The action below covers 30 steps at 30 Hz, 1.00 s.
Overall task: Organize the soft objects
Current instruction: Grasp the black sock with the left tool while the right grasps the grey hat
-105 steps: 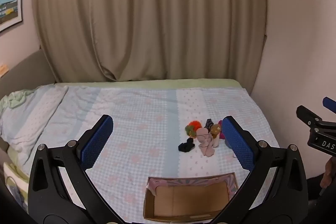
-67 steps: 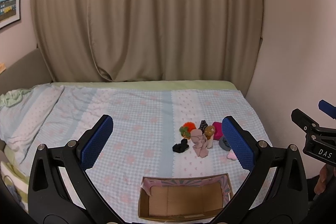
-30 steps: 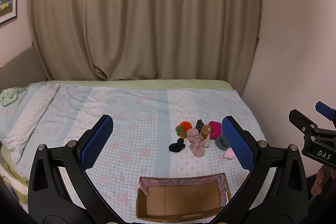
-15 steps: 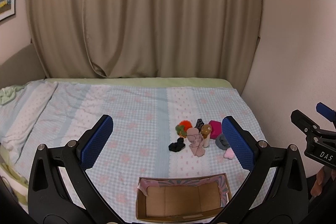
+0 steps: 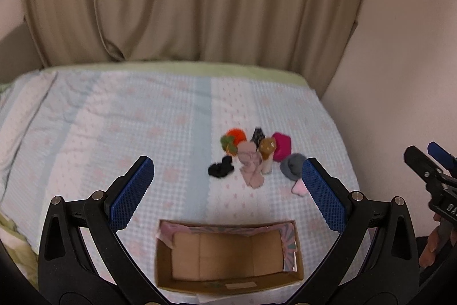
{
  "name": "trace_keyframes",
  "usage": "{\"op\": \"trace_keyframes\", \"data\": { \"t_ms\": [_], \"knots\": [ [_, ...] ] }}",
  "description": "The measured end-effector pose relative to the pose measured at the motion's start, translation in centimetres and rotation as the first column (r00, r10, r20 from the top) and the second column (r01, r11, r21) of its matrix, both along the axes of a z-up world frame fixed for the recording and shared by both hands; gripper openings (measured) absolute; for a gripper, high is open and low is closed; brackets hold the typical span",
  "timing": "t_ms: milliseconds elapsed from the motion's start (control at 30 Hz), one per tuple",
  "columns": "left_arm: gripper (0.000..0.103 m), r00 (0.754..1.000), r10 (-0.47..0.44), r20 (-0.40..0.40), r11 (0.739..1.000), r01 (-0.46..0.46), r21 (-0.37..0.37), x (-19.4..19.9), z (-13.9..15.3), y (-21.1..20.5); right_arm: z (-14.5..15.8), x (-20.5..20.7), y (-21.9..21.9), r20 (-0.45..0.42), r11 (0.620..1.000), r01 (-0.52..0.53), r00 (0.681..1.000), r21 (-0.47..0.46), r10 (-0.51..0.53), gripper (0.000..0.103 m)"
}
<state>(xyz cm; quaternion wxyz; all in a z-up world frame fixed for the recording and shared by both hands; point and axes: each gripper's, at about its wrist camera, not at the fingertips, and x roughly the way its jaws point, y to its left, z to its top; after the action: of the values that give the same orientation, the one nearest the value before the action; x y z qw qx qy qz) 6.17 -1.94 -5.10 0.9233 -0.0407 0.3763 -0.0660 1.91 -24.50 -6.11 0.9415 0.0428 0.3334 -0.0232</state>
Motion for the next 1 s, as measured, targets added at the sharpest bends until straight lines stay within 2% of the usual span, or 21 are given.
{"op": "trace_keyframes", "data": {
  "t_ms": [133,267,467,567,667,833,1000],
  "knots": [
    [0.102,0.997,0.017,-0.079,1.000,-0.017,0.004,3.1,-4.0,-0.9,-3.4,2.8,-1.8,-0.048,0.999,-0.026,0.998,0.027,0.027,0.103],
    [0.102,0.990,0.016,-0.140,1.000,-0.013,0.024,6.8,-8.8,-1.9,-8.0,6.2,-3.2,-0.096,0.999,-0.042,0.994,0.024,0.044,0.103],
    [0.101,0.964,-0.012,-0.264,0.997,0.031,0.071,12.9,-17.1,-3.2,-15.0,11.3,-4.8,-0.181,0.999,-0.021,0.983,0.042,0.028,0.103],
    [0.095,0.943,-0.034,-0.332,0.992,0.072,0.103,15.4,-21.5,-4.0,-19.0,13.7,-5.6,-0.243,0.998,-0.002,0.970,0.061,0.016,0.103],
    [0.092,0.910,-0.050,-0.411,0.988,0.105,0.111,18.0,-26.0,-4.7,-22.7,15.8,-6.3,-0.302,0.997,0.011,0.953,0.074,0.012,0.103],
    [0.085,0.864,-0.070,-0.498,0.984,0.141,0.106,21.2,-31.8,-5.3,-28.4,18.9,-6.3,-0.392,0.998,-0.023,0.919,0.052,0.042,0.103],
    [0.079,0.819,-0.079,-0.568,0.978,0.175,0.117,23.9,-36.4,-5.8,-32.2,21.2,-6.4,-0.446,0.997,-0.059,0.892,0.039,0.071,0.103]
  ]
}}
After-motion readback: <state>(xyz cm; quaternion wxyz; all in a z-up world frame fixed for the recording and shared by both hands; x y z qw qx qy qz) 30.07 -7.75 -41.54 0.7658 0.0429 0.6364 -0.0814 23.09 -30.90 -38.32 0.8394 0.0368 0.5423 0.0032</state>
